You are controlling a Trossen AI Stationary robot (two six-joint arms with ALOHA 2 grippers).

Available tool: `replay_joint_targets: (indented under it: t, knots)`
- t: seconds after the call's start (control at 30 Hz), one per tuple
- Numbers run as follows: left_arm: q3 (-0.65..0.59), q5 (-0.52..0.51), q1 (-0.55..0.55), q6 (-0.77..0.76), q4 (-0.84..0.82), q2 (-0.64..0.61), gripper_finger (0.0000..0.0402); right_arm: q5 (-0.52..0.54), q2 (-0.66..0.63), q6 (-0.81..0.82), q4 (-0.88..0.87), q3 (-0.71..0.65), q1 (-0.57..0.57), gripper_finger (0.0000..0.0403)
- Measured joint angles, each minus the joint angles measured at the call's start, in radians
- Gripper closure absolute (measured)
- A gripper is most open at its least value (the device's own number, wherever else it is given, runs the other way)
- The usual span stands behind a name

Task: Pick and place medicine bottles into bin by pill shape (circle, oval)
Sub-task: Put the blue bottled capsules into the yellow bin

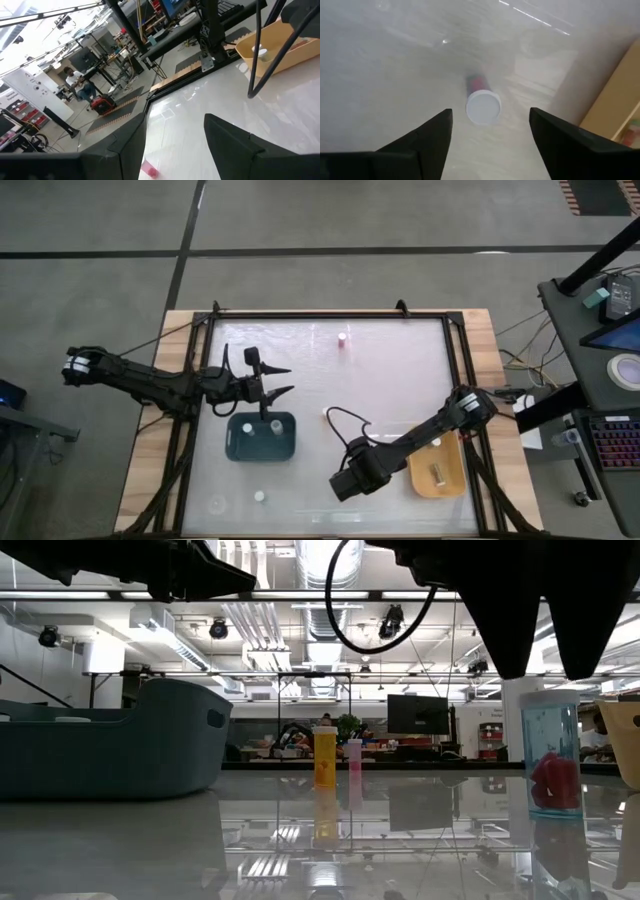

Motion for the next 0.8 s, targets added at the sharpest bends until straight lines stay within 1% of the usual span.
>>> replay_joint_targets:
  t: [0.17,0.4,0.57,0.8]
  knots:
    - [0.000,0.000,0.000,0.000,0.000,0.000,0.0217,0.000,-0.002,0.001,0.061,-0.045,0.000,0.0129]
    - [0.000,0.000,0.000,0.000,0.000,0.000,0.0217,0.000,-0.002,0.003,0.120,-0.096,0.000,0.0141]
    - [0.000,0.000,0.000,0.000,0.000,0.000,0.0217,0.000,-0.002,0.003,0.127,-0.106,0.000,0.0166]
    - [0.000,0.000,0.000,0.000,0.000,0.000,0.0217,0.000,-0.002,0.012,0.130,-0.104,0.000,0.0224]
